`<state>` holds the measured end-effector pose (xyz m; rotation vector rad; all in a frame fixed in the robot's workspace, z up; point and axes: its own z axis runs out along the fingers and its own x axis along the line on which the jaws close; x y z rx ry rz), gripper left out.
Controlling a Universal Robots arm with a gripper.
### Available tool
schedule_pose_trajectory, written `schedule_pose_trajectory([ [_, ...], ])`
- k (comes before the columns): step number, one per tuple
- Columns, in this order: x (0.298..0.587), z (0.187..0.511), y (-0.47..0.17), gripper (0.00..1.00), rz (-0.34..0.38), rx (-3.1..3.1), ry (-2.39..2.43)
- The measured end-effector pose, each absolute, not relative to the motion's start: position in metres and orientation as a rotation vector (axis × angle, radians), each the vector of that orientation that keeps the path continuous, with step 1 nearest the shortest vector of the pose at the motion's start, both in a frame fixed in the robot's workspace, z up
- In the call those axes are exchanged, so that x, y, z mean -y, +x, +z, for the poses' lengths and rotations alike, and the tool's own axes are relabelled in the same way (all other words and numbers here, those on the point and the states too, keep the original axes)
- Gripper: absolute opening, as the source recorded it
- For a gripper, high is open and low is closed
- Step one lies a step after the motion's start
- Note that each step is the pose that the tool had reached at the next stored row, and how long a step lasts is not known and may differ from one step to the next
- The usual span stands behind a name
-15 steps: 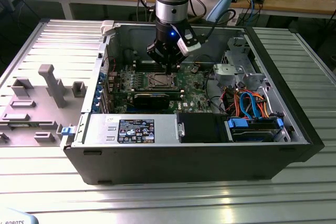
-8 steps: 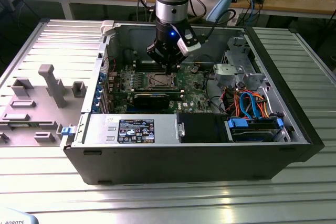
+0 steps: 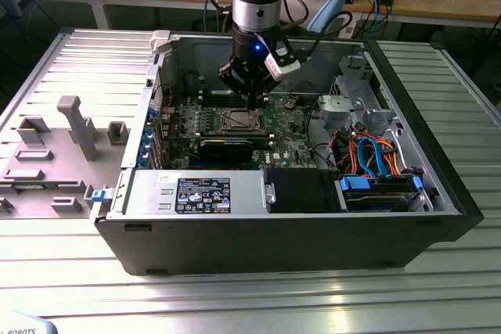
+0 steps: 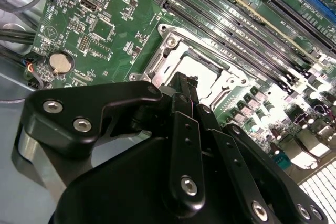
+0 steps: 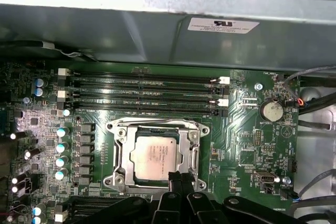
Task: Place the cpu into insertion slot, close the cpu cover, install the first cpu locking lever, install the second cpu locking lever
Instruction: 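Install the second cpu locking lever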
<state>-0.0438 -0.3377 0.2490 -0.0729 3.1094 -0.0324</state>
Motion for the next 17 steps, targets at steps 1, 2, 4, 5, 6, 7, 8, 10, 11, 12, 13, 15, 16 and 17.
schedule_pose_trajectory([
  [1,0.3377,0.2497,-0.0438,0.11,-0.033,-3.109,-0.073],
  [2,0.3377,0.2497,-0.0438,0.11,-0.033,-3.109,-0.073],
  [4,0.3385,0.2499,-0.0438,0.11,-0.033,-3.110,-0.073],
  [5,0.3394,0.2498,-0.0438,0.11,-0.033,-3.110,-0.073],
  [6,0.3403,0.2498,-0.0438,0.11,-0.032,-3.110,-0.073],
  [7,0.3420,0.2498,-0.0438,0.11,-0.031,-3.110,-0.073],
  [8,0.3443,0.2498,-0.0438,0.11,-0.028,-3.110,-0.073],
  [10,0.3453,0.2498,-0.0438,0.11,-0.026,-3.110,-0.073],
  [11,0.3453,0.2498,-0.0438,0.11,-0.025,-3.110,-0.073],
  [12,0.3454,0.2498,-0.0438,0.11,-0.026,-3.110,-0.073],
  [13,0.3454,0.2497,-0.0438,0.11,-0.025,-3.110,-0.073],
  [15,0.3455,0.2498,-0.0438,0.11,-0.025,-3.110,-0.073],
  [16,0.3456,0.2498,-0.0438,0.11,-0.025,-3.110,-0.073],
  [17,0.3456,0.2498,-0.0438,0.11,-0.025,-3.110,-0.073],
])
